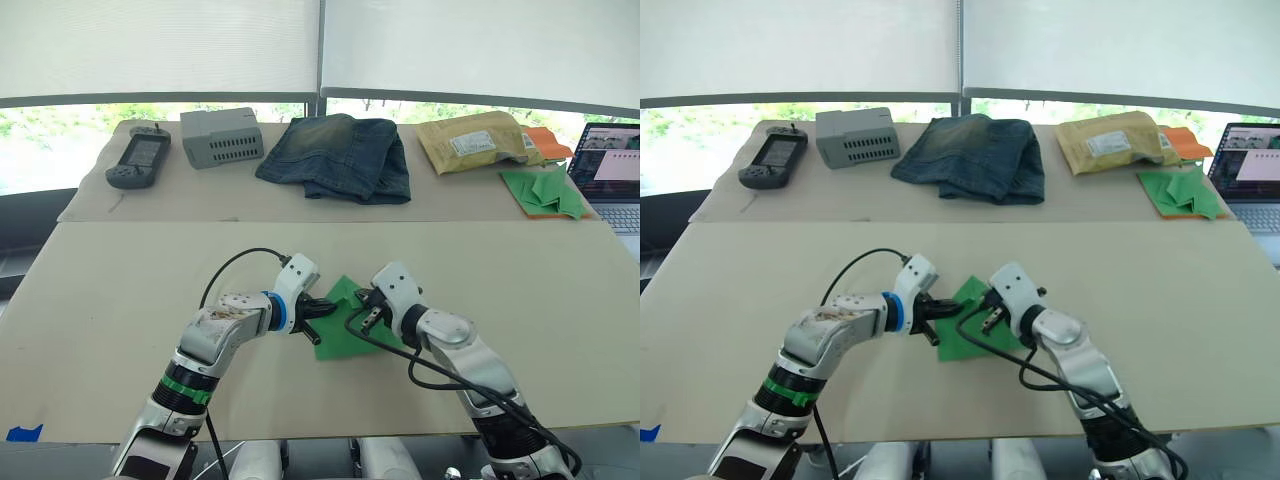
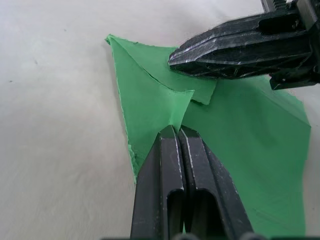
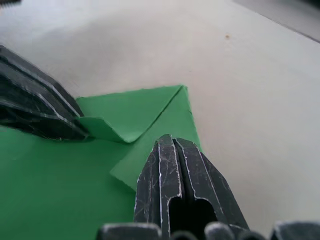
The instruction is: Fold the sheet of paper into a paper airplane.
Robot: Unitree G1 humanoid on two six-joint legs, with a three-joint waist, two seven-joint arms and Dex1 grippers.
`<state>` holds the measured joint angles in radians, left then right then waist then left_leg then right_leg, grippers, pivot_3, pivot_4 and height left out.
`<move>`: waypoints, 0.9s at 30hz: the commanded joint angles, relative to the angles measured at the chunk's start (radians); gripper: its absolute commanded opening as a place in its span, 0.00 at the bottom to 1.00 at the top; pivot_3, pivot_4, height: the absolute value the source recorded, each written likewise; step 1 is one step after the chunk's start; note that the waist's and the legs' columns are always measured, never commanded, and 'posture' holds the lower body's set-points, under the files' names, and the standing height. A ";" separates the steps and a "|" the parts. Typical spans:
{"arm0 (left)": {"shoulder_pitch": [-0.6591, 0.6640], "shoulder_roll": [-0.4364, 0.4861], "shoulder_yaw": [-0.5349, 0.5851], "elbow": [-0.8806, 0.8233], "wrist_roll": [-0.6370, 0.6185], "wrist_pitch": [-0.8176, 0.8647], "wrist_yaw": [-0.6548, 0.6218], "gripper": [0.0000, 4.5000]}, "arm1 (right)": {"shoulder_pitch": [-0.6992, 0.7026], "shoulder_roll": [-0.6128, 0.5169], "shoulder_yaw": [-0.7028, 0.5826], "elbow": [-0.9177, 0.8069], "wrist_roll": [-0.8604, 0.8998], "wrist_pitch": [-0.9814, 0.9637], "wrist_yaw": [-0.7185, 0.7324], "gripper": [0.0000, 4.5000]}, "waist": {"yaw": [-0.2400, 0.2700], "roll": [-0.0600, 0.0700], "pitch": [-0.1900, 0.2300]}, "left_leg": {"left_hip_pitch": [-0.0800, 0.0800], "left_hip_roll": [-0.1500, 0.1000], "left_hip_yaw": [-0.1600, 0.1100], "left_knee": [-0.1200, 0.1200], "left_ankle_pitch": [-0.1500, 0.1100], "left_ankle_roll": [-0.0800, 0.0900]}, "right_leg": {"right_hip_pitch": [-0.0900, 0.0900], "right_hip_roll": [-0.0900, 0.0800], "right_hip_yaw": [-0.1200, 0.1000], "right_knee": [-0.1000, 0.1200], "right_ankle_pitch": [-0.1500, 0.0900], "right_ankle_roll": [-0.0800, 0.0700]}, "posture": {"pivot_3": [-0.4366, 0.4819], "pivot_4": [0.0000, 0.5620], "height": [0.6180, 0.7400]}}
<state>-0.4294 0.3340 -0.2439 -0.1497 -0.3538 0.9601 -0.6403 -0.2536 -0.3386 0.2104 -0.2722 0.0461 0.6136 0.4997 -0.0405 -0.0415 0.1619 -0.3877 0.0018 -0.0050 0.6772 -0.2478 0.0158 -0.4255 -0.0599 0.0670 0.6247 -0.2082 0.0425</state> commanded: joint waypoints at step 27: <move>0.008 0.010 0.068 -0.056 -0.062 0.031 0.022 0.42 | -0.207 -0.044 0.164 0.314 -0.075 -0.167 0.202 0.00 | -0.006 0.000 0.000 | 0.003 0.001 0.000 -0.001 0.000 0.000 | 0.002 0.001 0.000 0.001 0.000 -0.001 | 0.48 0.27 0.91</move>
<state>-0.4245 0.3453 -0.2112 -0.1677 -0.3931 0.9740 -0.6246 -0.4680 -0.3872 0.3465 0.0203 -0.0203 0.4439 0.6785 -0.0462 -0.0414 0.1619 -0.3845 0.0029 -0.0051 0.6766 -0.2478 0.0158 -0.4234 -0.0591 0.0669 0.6254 -0.2079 0.0417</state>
